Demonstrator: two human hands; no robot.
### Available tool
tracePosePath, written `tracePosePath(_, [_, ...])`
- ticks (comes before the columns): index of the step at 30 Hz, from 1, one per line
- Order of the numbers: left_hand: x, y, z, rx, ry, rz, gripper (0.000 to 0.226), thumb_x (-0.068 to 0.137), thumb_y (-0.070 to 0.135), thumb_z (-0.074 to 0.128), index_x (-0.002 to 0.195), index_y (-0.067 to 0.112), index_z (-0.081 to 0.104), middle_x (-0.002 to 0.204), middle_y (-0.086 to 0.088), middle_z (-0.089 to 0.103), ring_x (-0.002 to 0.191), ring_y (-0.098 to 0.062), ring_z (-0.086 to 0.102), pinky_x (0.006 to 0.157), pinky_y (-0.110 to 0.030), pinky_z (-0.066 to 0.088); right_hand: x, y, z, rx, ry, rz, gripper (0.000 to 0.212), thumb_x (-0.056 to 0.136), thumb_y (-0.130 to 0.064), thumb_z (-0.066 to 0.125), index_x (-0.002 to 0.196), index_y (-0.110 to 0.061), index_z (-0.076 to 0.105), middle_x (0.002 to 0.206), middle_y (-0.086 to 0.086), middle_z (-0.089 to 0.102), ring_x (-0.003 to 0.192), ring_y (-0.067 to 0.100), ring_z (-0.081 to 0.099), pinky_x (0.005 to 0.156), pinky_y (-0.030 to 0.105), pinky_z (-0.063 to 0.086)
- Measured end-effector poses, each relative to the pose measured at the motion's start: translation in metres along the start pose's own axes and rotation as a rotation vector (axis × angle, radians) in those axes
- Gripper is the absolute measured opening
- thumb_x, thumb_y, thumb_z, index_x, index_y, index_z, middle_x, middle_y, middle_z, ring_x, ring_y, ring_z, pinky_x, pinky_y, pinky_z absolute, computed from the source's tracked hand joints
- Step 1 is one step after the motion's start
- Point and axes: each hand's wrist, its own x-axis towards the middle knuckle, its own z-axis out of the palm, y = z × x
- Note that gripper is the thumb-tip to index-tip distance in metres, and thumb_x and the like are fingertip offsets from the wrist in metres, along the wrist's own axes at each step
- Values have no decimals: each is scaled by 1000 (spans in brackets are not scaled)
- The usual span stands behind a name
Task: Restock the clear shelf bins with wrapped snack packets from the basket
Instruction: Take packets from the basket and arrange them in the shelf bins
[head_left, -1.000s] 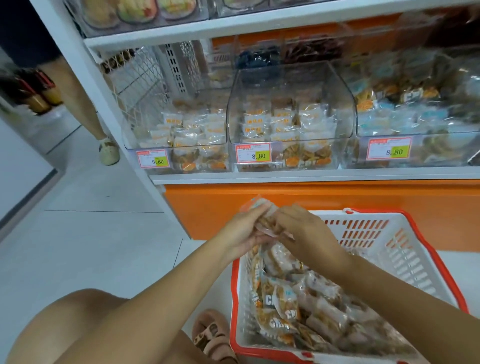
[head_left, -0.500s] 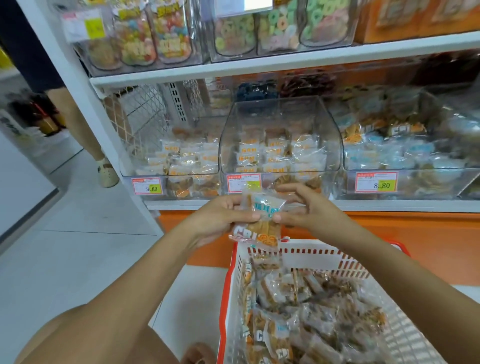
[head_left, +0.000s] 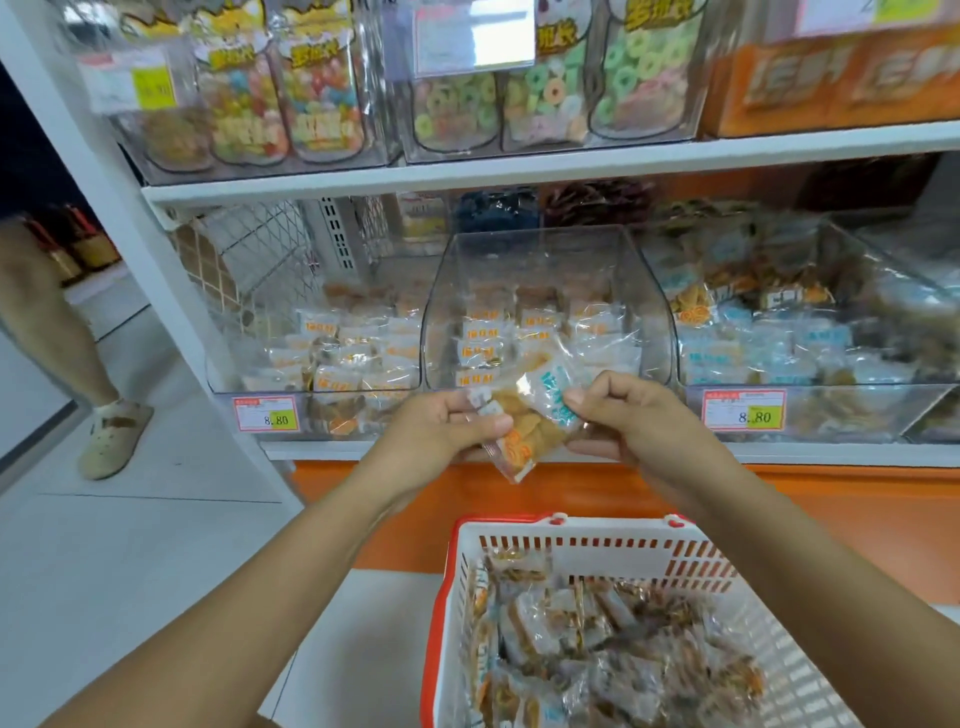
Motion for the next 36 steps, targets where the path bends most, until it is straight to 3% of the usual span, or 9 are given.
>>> tracePosePath(2, [11,6,2,-34,88,44,11,85,16,67,89,7,71,88,-9,73,78,-17,65,67,-20,53,1,-8,-14,-58,-125,102,13,88,-13,65,88,-2,57,94,10,73,87,20,72,75,25,59])
tracePosePath(4, [21,17,9,35,127,108,10,83,21,70,84,11,73,81,-7,71,70,-18,59,63,-22,49,1,-18,-31,-284,-193,139,34,79,-20,74,106,-2,61,105,10,72,95,20,71,85,31,57])
tracePosePath(7, [40,40,26,150,68,200,10,77,17,77,69,19,71,62,5,66,59,-11,56,54,-19,48,3,-48,-52,-512,-81,-29,52,63,-32,81,110,-18,63,102,1,71,93,12,70,83,28,56])
tracePosePath(11, [67,67,58,320,5,320,16,71,25,81,68,13,70,59,2,63,56,-7,55,55,-22,45,10,-83,-76,-629,-199,-94,25,72,-19,81,93,-17,67,88,9,72,81,16,69,81,31,54])
tracePosePath(15, [93,81,89,313,2,360,17,73,29,80,63,21,69,55,10,62,51,2,52,52,-13,43,6,-87,-102,-679,-227,-61,24,67,-37,81,58,-26,62,67,7,61,62,12,53,62,27,42])
tracePosePath(24, [152,91,158,218,-14,365,7,83,16,73,77,13,72,64,6,67,54,3,57,55,-14,47,12,-87,-183,-467,22,-26,25,81,-20,73,58,-24,63,54,-10,47,54,7,42,58,20,34])
tracePosePath(30, [184,90,173,688,33,427,9,88,16,64,94,17,72,83,7,68,75,-4,60,80,-22,49,41,-90,-235,-383,401,13,18,94,-18,60,88,-15,43,61,-2,49,39,11,54,37,22,44])
tracePosePath(33, [192,91,177,1008,-24,438,18,92,22,59,106,17,69,102,1,69,95,-17,63,88,-35,51,58,-102,-254,-625,426,-23,24,83,-15,73,99,-10,57,80,3,61,55,18,61,49,24,46])
tracePosePath(36, [200,86,179,1289,-147,391,26,95,33,53,113,20,66,113,-3,67,103,-24,61,91,-38,50,78,-126,-258,-1027,360,-50,20,72,-19,81,84,-19,65,80,-2,60,71,16,57,58,23,41])
